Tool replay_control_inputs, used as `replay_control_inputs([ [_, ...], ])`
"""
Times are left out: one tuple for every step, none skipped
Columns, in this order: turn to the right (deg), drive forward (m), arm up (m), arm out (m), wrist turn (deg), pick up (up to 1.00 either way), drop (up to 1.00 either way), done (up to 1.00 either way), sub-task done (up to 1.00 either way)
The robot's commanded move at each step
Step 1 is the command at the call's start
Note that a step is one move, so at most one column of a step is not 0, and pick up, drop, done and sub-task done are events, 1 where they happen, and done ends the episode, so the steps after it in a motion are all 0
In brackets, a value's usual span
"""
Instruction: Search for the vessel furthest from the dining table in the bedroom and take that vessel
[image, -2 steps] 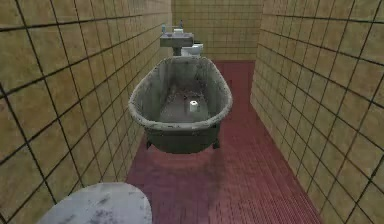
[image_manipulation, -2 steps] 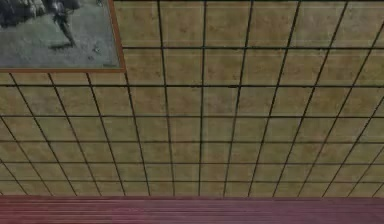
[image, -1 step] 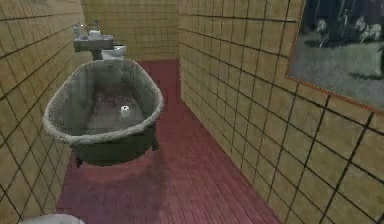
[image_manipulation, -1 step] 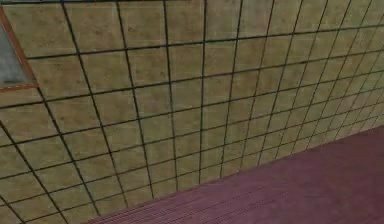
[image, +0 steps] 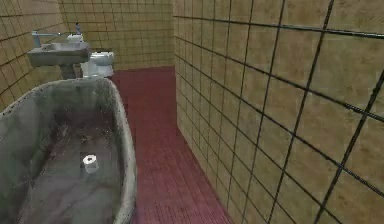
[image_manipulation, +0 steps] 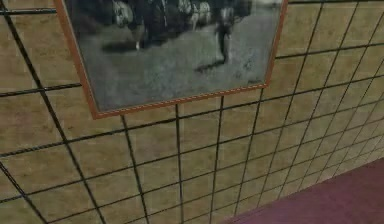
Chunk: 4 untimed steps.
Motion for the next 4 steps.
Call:
replay_control_inputs([
  [3.0,0.0,0.0,0.0,0.0,0.0,0.0,0.0,0.0],
  [0.0,0.6,0.0,0.0,0.0,0.0,0.0,0.0,0.0],
  [-18.0,0.0,0.0,0.0,0.0,0.0,0.0,0.0,0.0],
  [0.0,1.0,0.0,0.0,0.0,0.0,0.0,0.0,0.0],
])
